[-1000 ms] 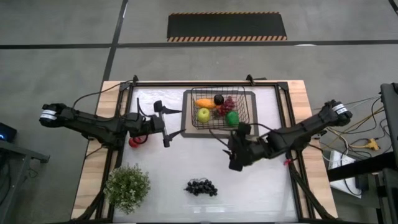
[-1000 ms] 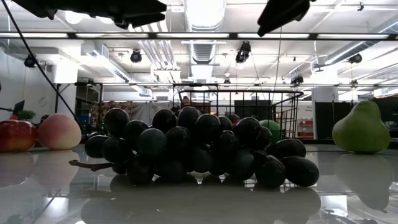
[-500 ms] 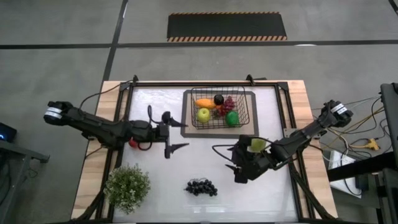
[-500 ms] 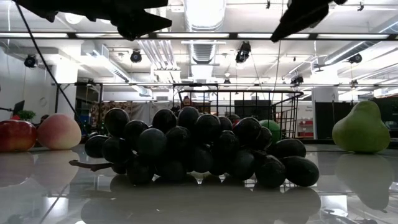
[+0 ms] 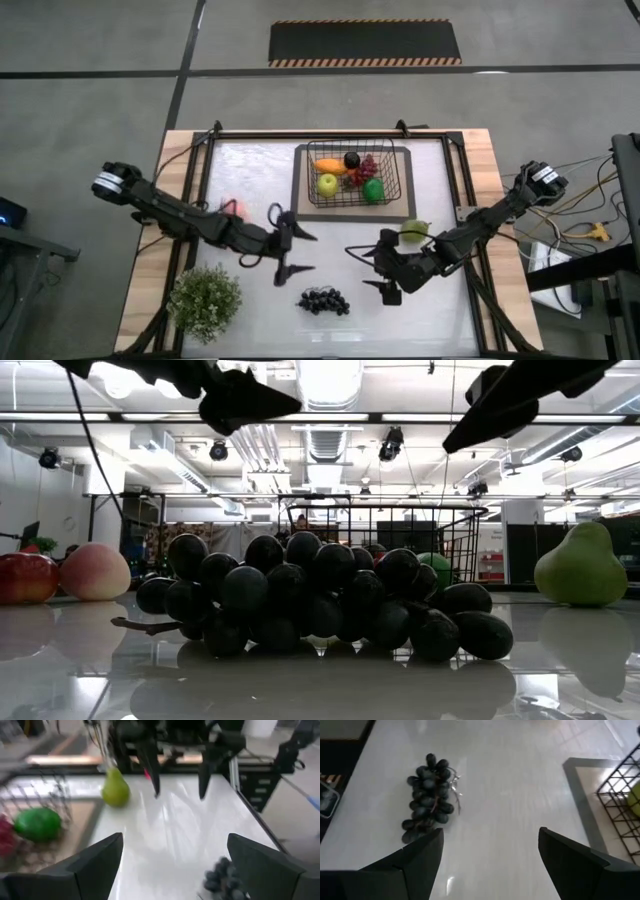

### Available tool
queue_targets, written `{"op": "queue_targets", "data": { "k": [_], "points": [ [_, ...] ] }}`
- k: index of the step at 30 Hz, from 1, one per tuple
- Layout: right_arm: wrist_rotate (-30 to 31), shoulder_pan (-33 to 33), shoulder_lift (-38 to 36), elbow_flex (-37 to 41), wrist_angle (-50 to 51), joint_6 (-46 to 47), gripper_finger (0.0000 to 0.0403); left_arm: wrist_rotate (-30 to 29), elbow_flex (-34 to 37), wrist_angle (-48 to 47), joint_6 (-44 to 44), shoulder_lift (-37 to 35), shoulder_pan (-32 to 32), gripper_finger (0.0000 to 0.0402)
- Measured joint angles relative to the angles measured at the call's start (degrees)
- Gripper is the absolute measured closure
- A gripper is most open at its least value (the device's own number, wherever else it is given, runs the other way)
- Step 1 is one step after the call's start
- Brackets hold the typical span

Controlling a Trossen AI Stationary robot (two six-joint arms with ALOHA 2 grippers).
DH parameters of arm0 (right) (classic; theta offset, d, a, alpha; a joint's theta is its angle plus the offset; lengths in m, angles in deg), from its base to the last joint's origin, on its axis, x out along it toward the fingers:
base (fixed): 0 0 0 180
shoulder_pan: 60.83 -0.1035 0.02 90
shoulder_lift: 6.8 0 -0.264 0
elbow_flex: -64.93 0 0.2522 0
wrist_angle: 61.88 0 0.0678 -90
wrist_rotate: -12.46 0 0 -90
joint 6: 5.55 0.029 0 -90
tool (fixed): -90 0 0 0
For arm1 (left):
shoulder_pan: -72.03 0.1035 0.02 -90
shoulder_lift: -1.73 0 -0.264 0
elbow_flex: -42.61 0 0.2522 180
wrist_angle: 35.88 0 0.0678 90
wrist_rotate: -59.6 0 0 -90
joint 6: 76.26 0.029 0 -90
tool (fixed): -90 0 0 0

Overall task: Build produce basket
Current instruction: Put the black grapes into the black wire basket

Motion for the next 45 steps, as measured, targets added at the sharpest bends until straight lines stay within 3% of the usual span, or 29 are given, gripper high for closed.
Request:
{"op": "queue_targets", "data": {
  "k": [5,15,21,30,45],
  "points": [
    [0.11,-1.56,0.02,2.4,-6.1,-2.6,0.0094,1.8,-5.94,-7.42,-4.86,6.59,-2.56,0.0061],
    [0.44,-3.68,0.13,4.61,-9.44,-3.24,0.0104,5.15,-20.75,-32.75,-15.07,19.66,-8.04,0.0061],
    [0.44,-3.68,0.15,5.1,-9.46,-2.88,0.0102,8.43,-22.61,-32.71,-17.48,24.34,-8.2,0.0061],
    [0.44,-3.65,0.15,5.4,-9.46,-2.69,0.0111,8.52,-22.46,-35.8,-17.41,24.41,-7.83,0.0061],
    [0.5,-3.63,0.2,6.1,-10.27,-1.97,0.011,10.65,-20.12,-25.95,-17.39,26.68,-7.5,0.0061]
  ]
}}
